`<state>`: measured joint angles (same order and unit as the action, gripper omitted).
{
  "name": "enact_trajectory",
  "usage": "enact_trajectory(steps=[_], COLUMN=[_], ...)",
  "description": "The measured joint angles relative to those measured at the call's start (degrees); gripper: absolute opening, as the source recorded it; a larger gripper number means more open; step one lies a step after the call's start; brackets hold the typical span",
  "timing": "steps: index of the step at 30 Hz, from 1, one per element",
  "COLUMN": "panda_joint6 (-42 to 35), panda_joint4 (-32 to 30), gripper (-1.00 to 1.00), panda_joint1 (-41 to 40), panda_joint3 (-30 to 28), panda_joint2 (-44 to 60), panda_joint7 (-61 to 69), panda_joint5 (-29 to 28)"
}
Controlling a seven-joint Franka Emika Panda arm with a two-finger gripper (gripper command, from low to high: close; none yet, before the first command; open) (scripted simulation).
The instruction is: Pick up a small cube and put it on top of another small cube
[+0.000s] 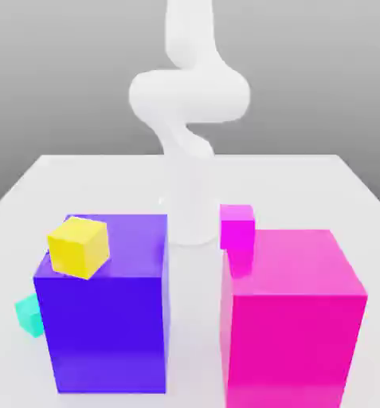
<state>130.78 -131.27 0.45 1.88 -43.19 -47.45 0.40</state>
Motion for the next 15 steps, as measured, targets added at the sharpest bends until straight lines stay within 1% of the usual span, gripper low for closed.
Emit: enact_trajectory(steps=[8, 12, 15], panda_joint6=[5.28, 8.41, 10.81], panda_joint4=[-5.46, -8.55, -10.89], gripper=[0.0, 0.0, 0.0], panda_joint1=[1.95, 2.9, 3.46], panda_joint3=[10.88, 17.49, 22.74], panda_joint2=[13.35, 20.04, 25.17], panda_joint7=[-14.27, -23.2, -30.79], panda_joint5=[3.61, 3.56, 2.31])
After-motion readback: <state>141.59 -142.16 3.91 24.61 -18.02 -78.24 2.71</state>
